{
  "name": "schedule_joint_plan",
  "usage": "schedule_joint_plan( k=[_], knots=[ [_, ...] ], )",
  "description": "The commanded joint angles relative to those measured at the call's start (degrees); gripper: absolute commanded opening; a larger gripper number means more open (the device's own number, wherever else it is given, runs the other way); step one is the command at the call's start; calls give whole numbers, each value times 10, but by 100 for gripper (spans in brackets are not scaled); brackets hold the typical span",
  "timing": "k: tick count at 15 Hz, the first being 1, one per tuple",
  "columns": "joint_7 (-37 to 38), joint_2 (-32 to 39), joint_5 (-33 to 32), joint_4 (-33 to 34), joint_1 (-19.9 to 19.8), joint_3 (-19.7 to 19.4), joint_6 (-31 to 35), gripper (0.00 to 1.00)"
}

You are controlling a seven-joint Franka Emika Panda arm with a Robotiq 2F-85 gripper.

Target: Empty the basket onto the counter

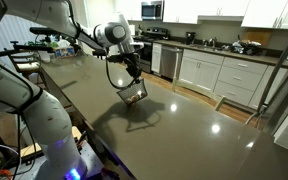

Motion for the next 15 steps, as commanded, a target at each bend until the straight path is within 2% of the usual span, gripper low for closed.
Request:
schedule_joint_plan(
  k=[1,6,15],
  knots=[
    [25,-19,-34,4,-12,18,-12,1],
    [54,-40,-87,4,-18,42,-19,1],
    [186,-45,-254,-6,-51,100,-51,1]
  ],
)
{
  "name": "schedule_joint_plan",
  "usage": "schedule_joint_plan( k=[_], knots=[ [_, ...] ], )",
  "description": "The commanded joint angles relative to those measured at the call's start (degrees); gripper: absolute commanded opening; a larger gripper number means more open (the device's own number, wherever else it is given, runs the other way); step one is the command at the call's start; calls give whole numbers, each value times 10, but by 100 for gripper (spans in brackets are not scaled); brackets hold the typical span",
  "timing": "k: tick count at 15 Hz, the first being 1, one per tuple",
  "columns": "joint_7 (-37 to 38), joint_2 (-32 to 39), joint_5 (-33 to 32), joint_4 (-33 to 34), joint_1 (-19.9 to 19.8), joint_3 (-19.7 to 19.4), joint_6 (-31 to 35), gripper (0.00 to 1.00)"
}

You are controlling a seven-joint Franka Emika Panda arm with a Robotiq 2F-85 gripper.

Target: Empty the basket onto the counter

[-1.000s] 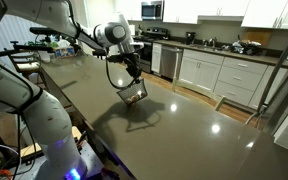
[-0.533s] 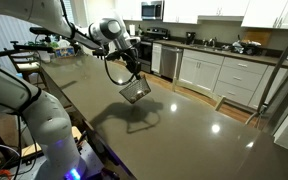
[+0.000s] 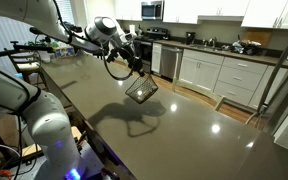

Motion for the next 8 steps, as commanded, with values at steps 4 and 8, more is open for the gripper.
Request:
schedule_joint_plan(
  k=[4,8],
  knots=[
    [142,0,-157,-10,-6,38,-52,2],
    [208,9,-244,-14,17,41,-112,1]
  ],
)
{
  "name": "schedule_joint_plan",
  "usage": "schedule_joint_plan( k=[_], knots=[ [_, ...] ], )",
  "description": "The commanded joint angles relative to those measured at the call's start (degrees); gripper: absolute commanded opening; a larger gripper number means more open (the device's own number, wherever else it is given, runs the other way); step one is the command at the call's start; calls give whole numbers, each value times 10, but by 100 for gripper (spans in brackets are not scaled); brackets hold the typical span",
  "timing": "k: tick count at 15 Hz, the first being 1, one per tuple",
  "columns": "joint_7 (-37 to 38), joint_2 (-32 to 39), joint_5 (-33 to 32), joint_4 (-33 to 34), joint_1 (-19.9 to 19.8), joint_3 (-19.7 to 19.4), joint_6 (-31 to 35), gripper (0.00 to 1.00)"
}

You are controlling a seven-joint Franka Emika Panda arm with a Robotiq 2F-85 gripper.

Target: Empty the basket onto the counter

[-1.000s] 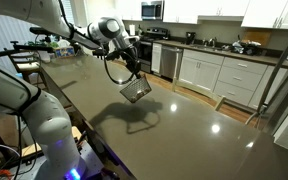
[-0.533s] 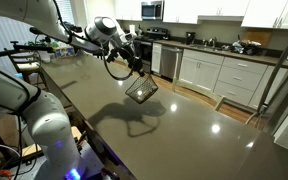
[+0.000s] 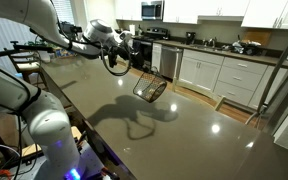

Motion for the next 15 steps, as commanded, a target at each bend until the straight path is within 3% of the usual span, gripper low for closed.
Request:
schedule_joint_plan(
  k=[1,9,15],
  knots=[
    [58,8,-76,-5,27,0,-61,1],
    [126,36,-180,-24,95,-9,-183,1],
    [149,55,-203,-25,137,-17,-239,1]
  ],
)
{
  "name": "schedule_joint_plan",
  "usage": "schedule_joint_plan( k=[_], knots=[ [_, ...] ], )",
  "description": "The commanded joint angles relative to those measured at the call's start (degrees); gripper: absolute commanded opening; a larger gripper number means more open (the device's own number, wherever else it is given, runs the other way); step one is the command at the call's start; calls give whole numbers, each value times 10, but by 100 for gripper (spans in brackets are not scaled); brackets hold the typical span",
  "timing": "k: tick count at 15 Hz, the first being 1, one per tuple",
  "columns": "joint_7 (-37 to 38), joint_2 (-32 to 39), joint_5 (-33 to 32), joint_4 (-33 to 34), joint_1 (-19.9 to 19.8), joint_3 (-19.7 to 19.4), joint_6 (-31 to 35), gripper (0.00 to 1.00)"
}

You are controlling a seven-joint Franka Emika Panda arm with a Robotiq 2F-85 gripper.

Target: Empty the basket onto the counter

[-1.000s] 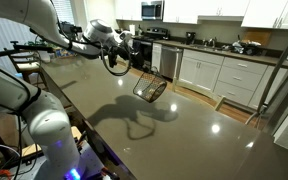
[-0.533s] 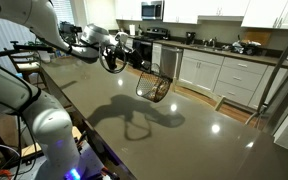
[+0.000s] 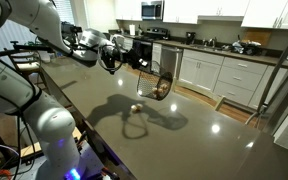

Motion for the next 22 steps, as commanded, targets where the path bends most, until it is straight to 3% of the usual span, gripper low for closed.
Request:
schedule_joint_plan(
  k=[1,6,15,22],
  knots=[
    [30,16,-39,-6,34,-1,-48,1],
    [37,30,-54,-4,58,-8,-73,1],
    [40,39,-80,-5,67,-17,-86,1],
    [23,33,-53,1,77,-36,-59,1]
  ],
)
